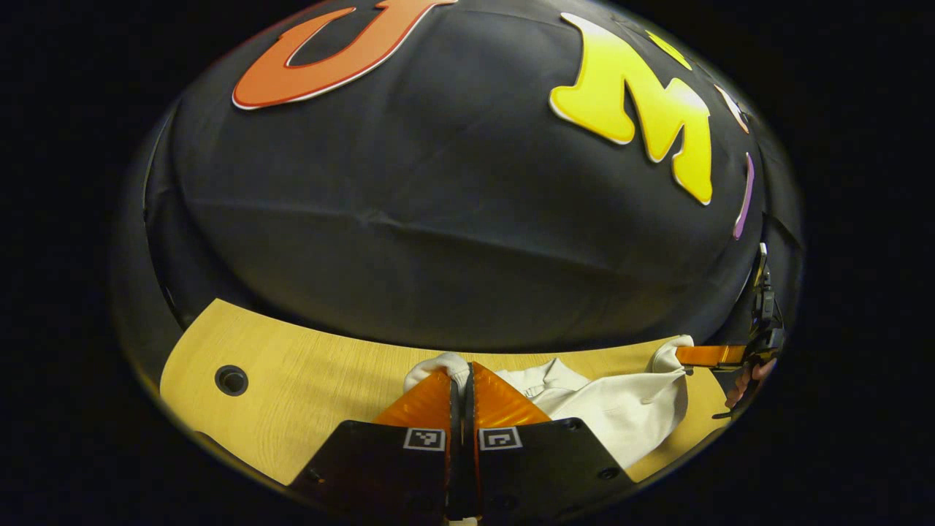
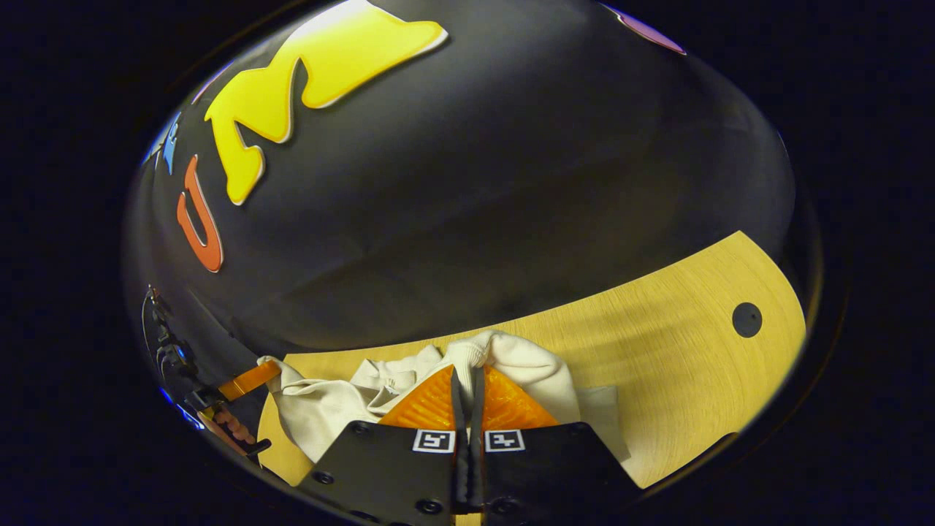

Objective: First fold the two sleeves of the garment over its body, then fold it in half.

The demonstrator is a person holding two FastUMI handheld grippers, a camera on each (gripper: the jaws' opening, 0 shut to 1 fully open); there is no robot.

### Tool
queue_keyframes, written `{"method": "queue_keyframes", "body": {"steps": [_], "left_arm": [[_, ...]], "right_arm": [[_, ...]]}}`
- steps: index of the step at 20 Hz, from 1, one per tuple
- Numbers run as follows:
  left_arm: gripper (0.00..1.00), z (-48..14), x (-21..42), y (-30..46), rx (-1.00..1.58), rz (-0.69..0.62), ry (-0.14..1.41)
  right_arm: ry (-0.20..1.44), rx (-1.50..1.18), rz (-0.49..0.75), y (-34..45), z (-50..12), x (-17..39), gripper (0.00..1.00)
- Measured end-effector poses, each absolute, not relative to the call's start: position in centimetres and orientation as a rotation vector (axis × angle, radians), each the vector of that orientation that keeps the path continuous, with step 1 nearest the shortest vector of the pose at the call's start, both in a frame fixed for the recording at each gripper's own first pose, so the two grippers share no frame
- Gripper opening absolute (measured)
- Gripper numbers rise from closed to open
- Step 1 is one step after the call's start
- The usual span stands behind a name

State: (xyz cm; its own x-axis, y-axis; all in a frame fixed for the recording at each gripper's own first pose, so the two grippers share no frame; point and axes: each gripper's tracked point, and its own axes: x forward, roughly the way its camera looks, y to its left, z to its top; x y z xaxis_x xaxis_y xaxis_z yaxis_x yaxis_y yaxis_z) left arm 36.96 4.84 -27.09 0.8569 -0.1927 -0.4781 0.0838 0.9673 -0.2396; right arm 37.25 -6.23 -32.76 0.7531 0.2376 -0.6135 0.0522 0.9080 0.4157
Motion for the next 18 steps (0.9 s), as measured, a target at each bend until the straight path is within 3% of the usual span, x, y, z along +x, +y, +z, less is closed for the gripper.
{"method": "queue_keyframes", "body": {"steps": [5,10,11,12,13,15,17,18], "left_arm": [[0.03,-31.2,37.9,5.7,-0.217,-0.089,0.553],[0.08,-31.7,37.7,5.3,-0.212,-0.084,0.567],[0.31,-31.2,37.6,5.3,-0.207,-0.088,0.567],[0.23,-30.4,37.5,5.6,-0.195,-0.077,0.560],[0.48,-29.4,37.7,6.1,-0.186,-0.060,0.538],[0.98,-26.1,37.5,6.5,-0.182,-0.043,0.476],[0.98,-22.1,36.8,7.1,-0.150,-0.026,0.425],[0.99,-19.9,36.2,7.4,-0.137,-0.012,0.399]], "right_arm": [[0.741,0.366,0.060,-6.1,-35.8,38.1,0.01],[0.729,0.359,0.045,-6.5,-34.4,37.9,0.16],[0.719,0.356,0.042,-6.8,-34.0,37.9,0.18],[0.696,0.357,0.038,-6.9,-33.2,37.9,0.18],[0.665,0.358,0.036,-7.1,-32.1,38.1,0.28],[0.622,0.338,0.015,-7.6,-30.2,38.2,0.62],[0.581,0.321,0.019,-7.4,-27.0,37.4,0.63],[0.558,0.297,0.026,-7.1,-25.4,36.7,0.71]]}}
